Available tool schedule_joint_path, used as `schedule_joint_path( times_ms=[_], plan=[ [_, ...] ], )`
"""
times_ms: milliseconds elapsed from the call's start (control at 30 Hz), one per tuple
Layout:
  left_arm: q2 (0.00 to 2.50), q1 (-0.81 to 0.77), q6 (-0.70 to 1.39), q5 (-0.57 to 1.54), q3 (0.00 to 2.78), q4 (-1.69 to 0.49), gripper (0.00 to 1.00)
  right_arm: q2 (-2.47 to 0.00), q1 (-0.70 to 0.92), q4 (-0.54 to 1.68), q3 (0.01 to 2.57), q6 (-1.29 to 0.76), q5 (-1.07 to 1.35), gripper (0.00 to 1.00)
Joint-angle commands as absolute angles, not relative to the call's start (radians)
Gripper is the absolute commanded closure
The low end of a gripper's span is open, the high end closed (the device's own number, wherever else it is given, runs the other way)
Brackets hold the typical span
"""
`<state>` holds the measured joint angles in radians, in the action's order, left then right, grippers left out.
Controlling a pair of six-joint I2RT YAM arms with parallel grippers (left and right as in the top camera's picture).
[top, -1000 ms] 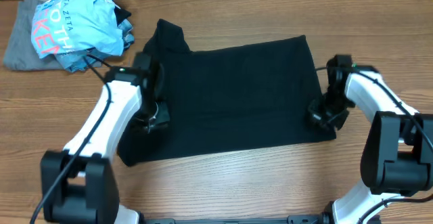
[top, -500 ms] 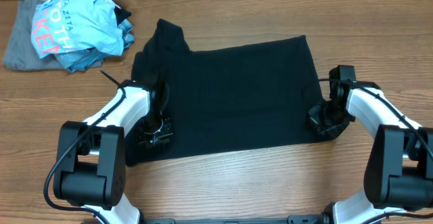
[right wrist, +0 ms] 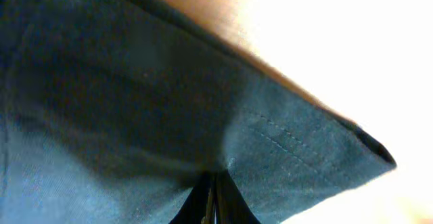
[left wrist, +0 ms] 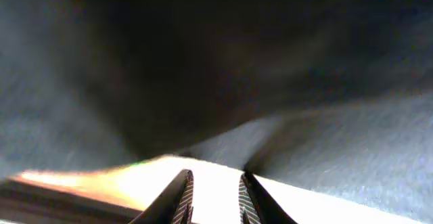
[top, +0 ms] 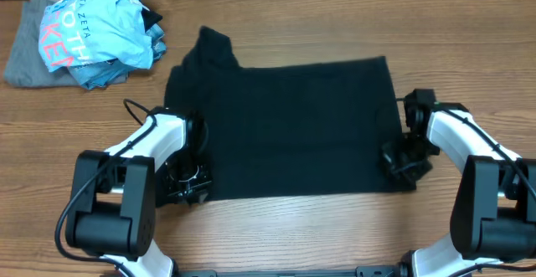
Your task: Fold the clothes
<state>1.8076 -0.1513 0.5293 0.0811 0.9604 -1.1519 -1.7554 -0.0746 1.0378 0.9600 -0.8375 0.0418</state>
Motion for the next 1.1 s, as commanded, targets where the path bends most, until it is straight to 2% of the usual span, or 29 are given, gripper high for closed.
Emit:
schedule_joint_path(
  times_ms=[0, 100, 167, 200, 233, 267, 300, 333, 433, 600, 800, 1067],
  plan=[
    [1.673, -0.159, 0.583, 0.070, 0.951, -1.177, 0.74, -1.679, -0.075, 1.084, 0.916, -0.918, -0.059, 0.96],
    [1.539, -0.158, 0.583, 0.069, 0.952, -1.192, 0.73, -1.546, -0.075, 1.104, 0.921, -0.908, -0.060, 0.96],
    [1.455, -0.158, 0.580, 0.068, 0.956, -1.193, 0.66, -1.461, -0.075, 1.106, 0.941, -0.855, -0.062, 0.94],
    [1.414, -0.158, 0.579, 0.067, 0.963, -1.192, 0.56, -1.422, -0.075, 1.106, 0.959, -0.815, -0.063, 0.83],
    [1.382, -0.158, 0.578, 0.068, 0.971, -1.188, 0.38, -1.385, -0.075, 1.106, 0.983, -0.778, -0.062, 0.60],
    [1.350, -0.158, 0.567, 0.068, 0.984, -1.180, 0.21, -1.360, -0.074, 1.105, 1.007, -0.746, -0.062, 0.23],
    [1.325, -0.158, 0.557, 0.067, 1.003, -1.169, 0.13, -1.335, -0.074, 1.102, 1.043, -0.703, -0.062, 0.04],
    [1.305, -0.158, 0.545, 0.068, 1.037, -1.145, 0.07, -1.317, -0.074, 1.099, 1.100, -0.669, -0.062, 0.00],
    [1.309, -0.158, 0.500, 0.072, 1.148, -1.082, 0.00, -1.319, -0.074, 1.082, 1.234, -0.653, -0.061, 0.00],
    [1.412, -0.158, 0.468, 0.071, 1.391, -1.023, 0.00, -1.333, -0.074, 0.984, 1.360, -0.653, -0.054, 0.00],
    [1.702, -0.158, 0.522, 0.102, 1.676, -0.988, 0.00, -1.363, -0.074, 0.905, 1.368, -0.654, -0.021, 0.00],
    [2.120, -0.160, 0.580, 0.163, 1.982, -0.950, 0.00, -1.518, -0.073, 0.991, 1.350, -0.653, -0.022, 0.00]
  ],
)
